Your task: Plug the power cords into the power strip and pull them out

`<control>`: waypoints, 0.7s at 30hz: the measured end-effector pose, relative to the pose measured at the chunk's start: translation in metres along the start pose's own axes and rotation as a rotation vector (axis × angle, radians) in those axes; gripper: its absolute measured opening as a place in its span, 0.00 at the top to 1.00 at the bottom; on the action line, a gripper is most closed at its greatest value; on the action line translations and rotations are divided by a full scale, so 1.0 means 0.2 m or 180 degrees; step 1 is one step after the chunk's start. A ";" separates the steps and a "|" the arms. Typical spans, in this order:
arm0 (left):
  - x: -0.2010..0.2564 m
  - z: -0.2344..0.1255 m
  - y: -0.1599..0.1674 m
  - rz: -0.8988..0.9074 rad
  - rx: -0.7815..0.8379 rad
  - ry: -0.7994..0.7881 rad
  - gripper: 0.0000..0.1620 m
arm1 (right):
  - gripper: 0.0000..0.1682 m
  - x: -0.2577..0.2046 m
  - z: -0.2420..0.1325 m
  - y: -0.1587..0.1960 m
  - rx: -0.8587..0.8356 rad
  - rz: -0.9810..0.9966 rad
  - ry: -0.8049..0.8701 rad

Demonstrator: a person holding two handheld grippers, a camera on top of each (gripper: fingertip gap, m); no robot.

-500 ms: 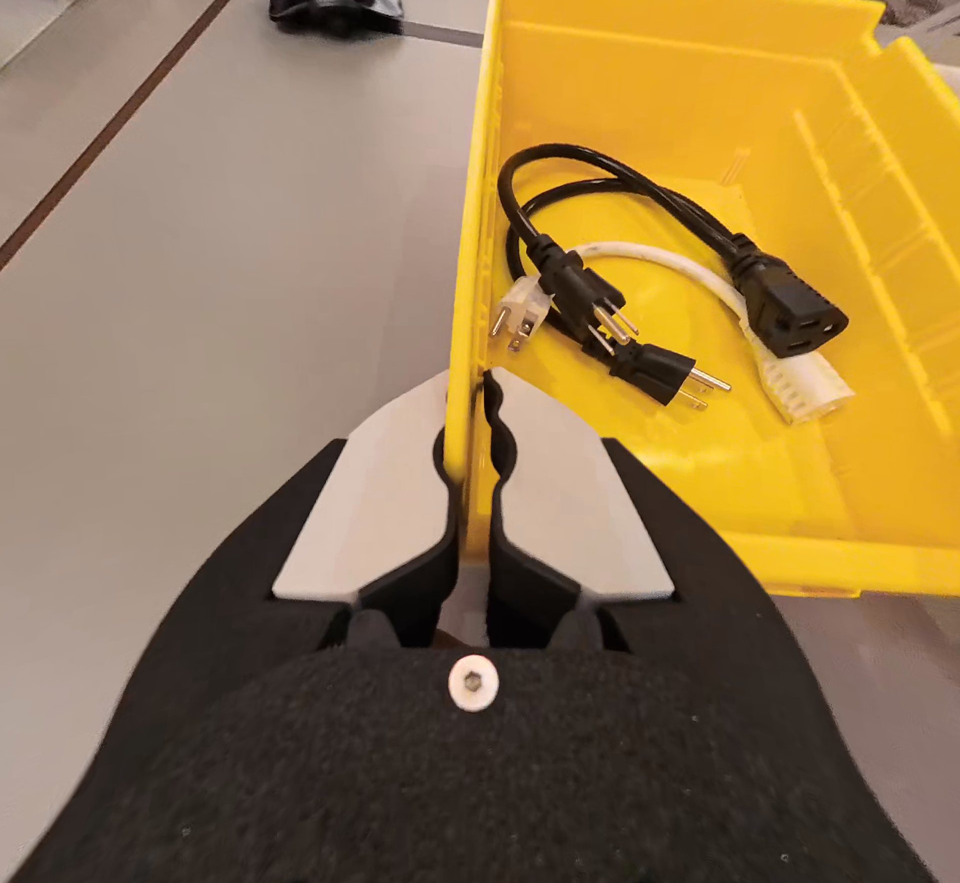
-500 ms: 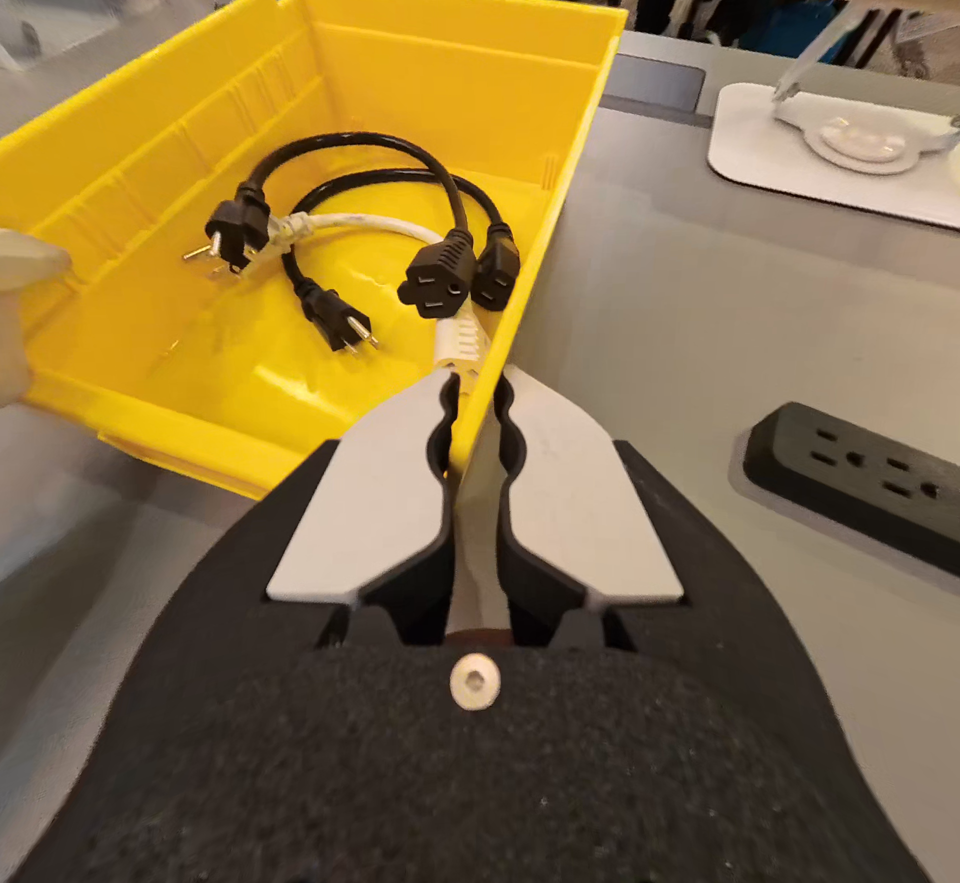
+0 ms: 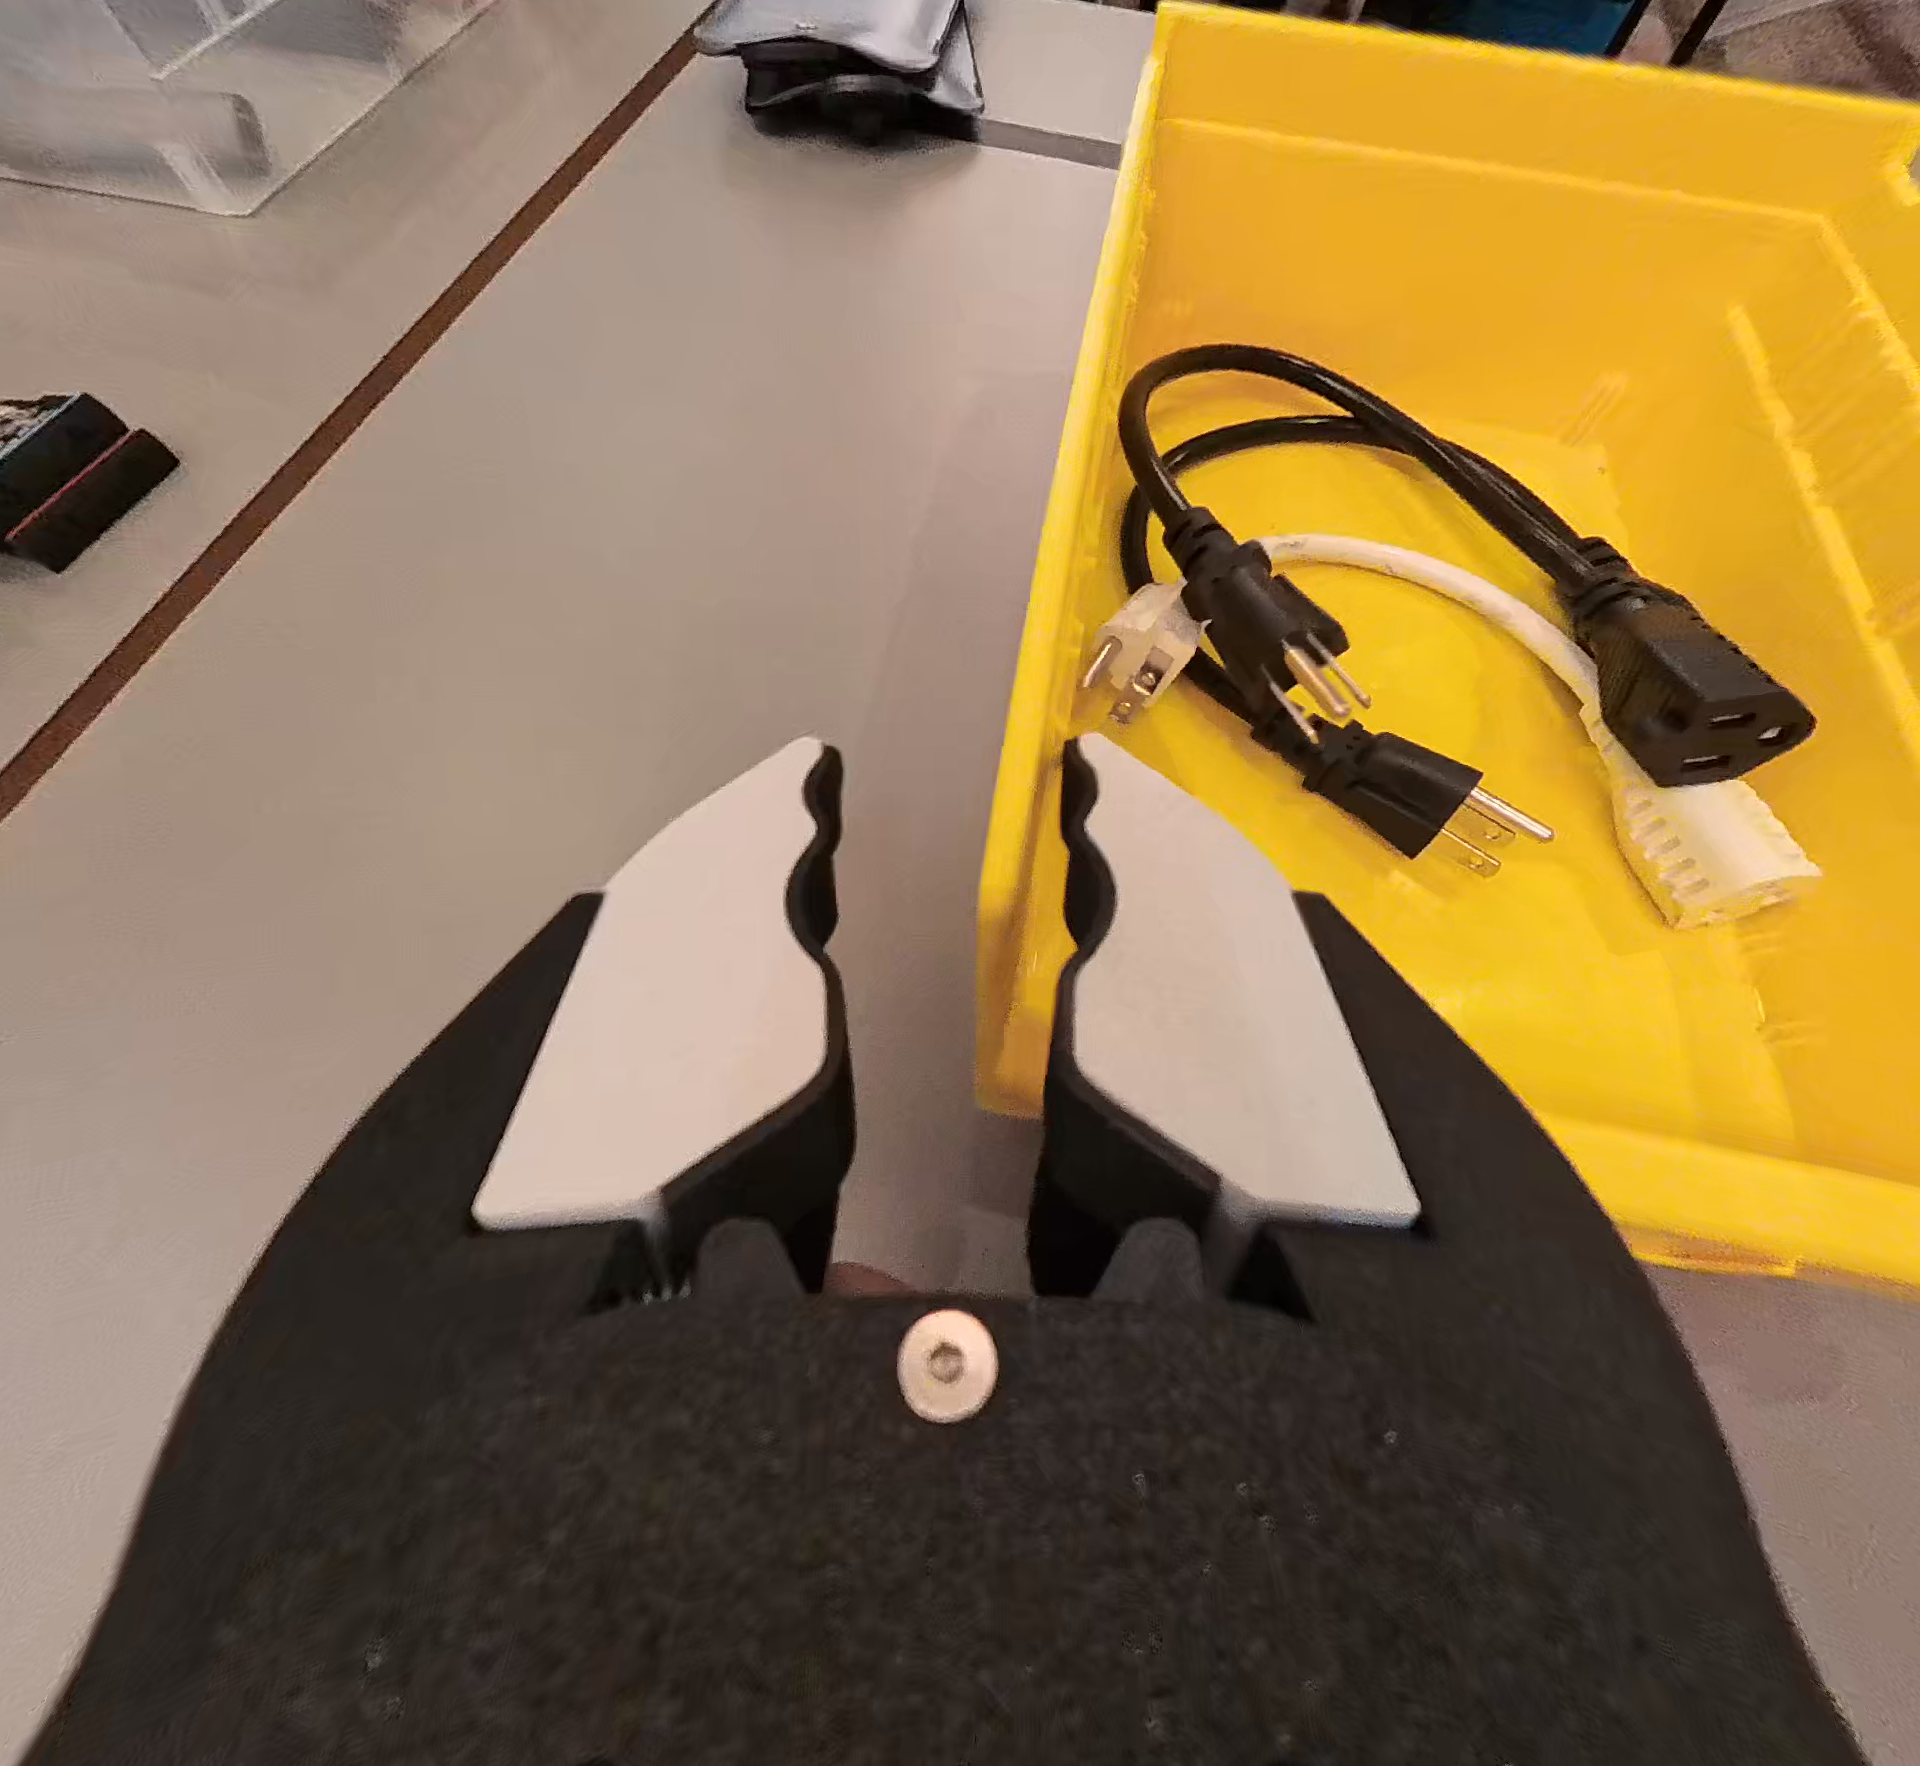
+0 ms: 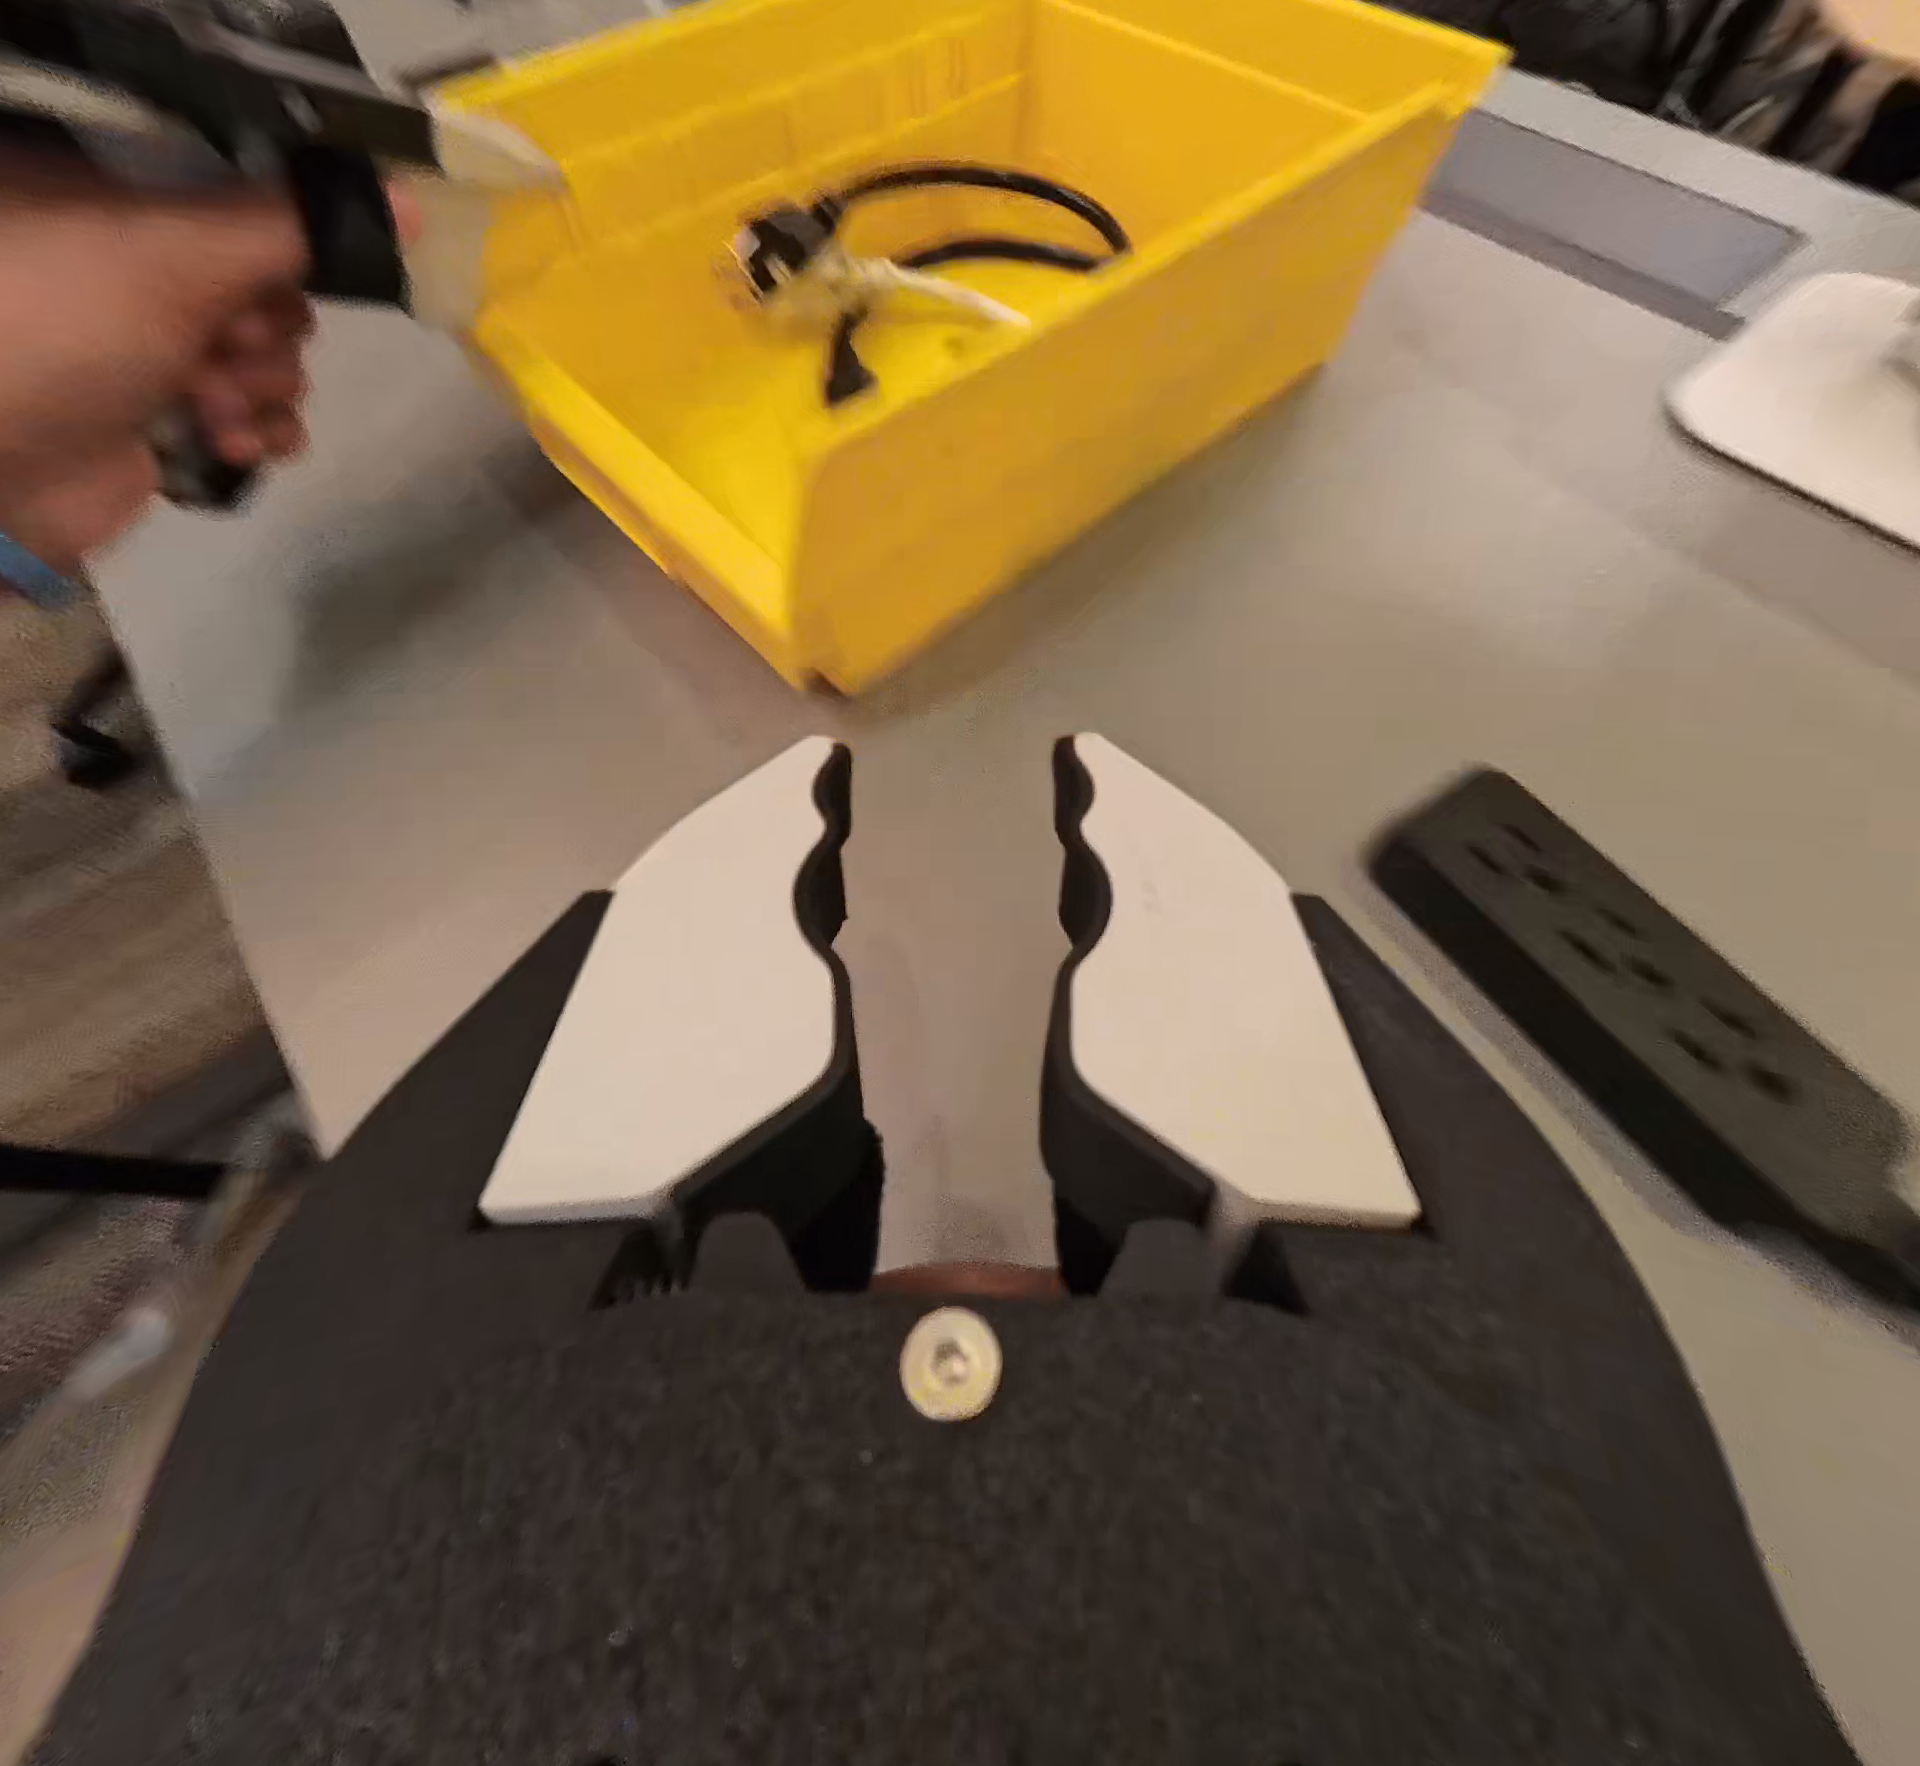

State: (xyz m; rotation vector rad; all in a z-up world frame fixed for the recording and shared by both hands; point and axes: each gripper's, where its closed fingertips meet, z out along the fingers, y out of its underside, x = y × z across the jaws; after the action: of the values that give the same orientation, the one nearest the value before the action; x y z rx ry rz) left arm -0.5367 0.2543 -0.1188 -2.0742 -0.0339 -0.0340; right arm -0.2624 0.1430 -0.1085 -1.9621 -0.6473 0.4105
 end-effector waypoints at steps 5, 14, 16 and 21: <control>0.07 -0.22 -0.21 0.0417 0.0407 -0.0136 0.76 | 0.71 0.35 -0.39 0.42 -0.0339 -0.0105 0.0296; 1.77 -0.59 0.01 0.2917 0.0172 0.3154 0.69 | 0.73 0.78 -0.94 0.62 0.0097 0.0391 0.0965; 1.97 -0.43 0.19 0.3658 -0.0294 0.3221 0.66 | 0.74 0.82 -0.96 0.60 0.0215 0.0525 0.0937; 2.09 0.03 0.34 0.4485 -0.1210 0.2821 0.71 | 0.74 0.78 -0.94 0.63 0.0187 0.0761 0.0710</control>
State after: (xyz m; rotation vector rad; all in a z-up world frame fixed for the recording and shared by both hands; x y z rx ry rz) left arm -0.1160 0.2303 -0.1643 -1.8250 2.0293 -0.0895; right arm -0.0036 0.0565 -0.1368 -1.9997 -0.2569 0.3447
